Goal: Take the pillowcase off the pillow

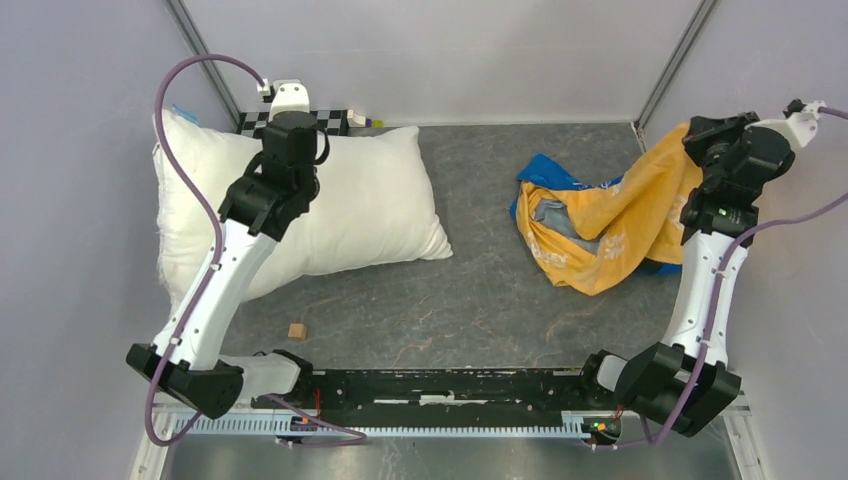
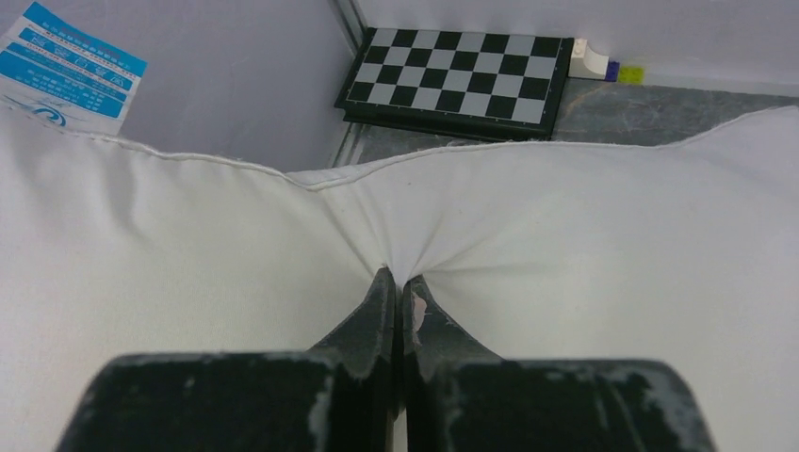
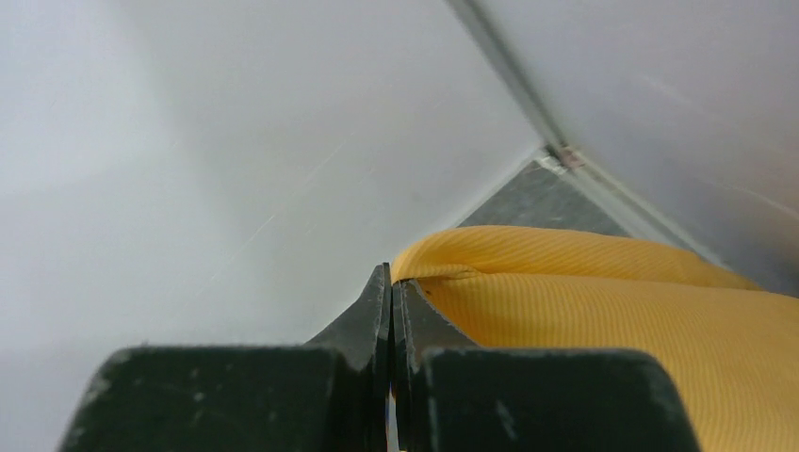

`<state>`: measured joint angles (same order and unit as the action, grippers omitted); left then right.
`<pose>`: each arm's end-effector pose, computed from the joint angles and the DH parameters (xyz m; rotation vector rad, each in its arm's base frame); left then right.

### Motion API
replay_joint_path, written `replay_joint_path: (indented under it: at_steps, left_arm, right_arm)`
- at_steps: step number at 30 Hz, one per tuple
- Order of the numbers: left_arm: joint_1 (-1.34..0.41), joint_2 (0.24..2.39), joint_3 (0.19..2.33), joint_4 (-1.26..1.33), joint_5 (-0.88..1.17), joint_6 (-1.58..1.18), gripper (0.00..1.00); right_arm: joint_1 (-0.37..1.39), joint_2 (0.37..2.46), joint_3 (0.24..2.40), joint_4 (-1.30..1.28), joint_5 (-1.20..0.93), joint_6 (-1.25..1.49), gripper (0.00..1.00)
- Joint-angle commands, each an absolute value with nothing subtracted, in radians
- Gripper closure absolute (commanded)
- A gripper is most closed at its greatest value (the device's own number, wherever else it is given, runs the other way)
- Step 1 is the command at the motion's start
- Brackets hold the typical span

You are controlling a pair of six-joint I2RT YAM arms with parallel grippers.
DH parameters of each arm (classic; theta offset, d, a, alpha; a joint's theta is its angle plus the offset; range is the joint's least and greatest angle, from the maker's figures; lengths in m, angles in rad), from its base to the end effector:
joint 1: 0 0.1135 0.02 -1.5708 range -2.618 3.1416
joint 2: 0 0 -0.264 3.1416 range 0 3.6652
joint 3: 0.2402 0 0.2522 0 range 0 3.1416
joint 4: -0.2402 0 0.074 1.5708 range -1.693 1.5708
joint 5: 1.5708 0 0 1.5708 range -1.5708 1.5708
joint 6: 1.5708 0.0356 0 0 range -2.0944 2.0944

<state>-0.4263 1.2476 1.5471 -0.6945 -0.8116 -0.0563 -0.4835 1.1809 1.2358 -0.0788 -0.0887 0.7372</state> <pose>0.2323 -0.0771 0.4555 -0.1748 1.8559 0.4622 0.2409 -0.1229 0.4284 0.8600 1.3504 0.2680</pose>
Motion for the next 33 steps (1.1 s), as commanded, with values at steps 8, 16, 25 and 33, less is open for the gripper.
replay_joint_path:
  at_steps: [8, 16, 25, 33]
  left_arm:
    - [-0.396, 1.509, 1.827, -0.586, -0.803, -0.072, 0.98]
    - [-0.382, 1.746, 2.241, -0.709, -0.752, -0.122, 0.98]
    - [-0.36, 1.714, 2.028, -0.639, -0.658, -0.185, 0.27]
    - [-0.362, 1.429, 1.597, -0.522, -0.42, -0.361, 0.02]
  right_arm:
    - [-0.155, 1.298, 1.467, -0.08, -0.214, 0.496, 1.0]
    - [-0.037, 1.454, 1.737, -0.017, -0.366, 0.452, 1.0]
    - [-0.029, 1.446, 1.641, -0.189, -0.106, 0.394, 0.02]
    - [-0.029, 1.203, 1.184, -0.01, -0.007, 0.261, 0.02]
